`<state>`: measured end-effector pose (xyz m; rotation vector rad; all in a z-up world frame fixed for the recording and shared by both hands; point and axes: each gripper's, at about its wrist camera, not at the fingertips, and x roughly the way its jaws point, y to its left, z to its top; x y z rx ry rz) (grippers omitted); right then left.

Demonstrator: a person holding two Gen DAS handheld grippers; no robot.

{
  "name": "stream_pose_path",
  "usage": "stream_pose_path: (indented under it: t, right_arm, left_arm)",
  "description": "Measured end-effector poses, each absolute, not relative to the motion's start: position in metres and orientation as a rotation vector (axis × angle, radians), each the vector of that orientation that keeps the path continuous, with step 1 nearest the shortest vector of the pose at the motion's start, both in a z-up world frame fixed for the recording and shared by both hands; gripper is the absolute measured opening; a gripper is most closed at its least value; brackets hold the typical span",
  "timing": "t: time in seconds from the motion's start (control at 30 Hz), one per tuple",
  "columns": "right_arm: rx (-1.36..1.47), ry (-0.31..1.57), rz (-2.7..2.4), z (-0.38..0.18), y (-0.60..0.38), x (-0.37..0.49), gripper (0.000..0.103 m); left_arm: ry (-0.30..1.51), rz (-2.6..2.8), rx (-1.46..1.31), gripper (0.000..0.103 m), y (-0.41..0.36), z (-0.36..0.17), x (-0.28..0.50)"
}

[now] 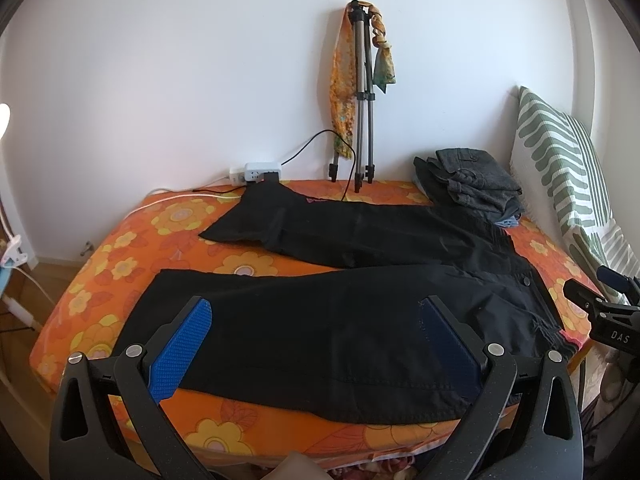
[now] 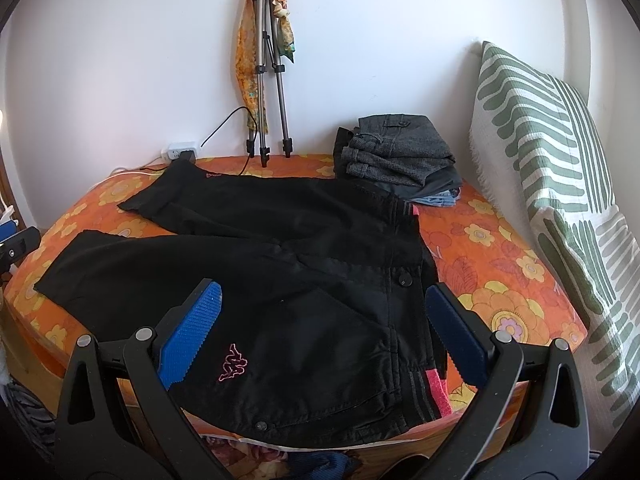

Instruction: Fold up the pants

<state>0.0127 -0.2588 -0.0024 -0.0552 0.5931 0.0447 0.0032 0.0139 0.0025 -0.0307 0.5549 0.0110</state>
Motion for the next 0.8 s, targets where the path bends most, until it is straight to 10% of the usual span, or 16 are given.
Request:
stream_pose_path:
  t: [0.8]
  right_arm:
    - [-0.048,0.598,0.045,-0.0026,-0.2599,0.0141,0.103]
  left_arm:
    - [0.548,0.019,-0.025,0.103,0.0159,0.0008,0.0026]
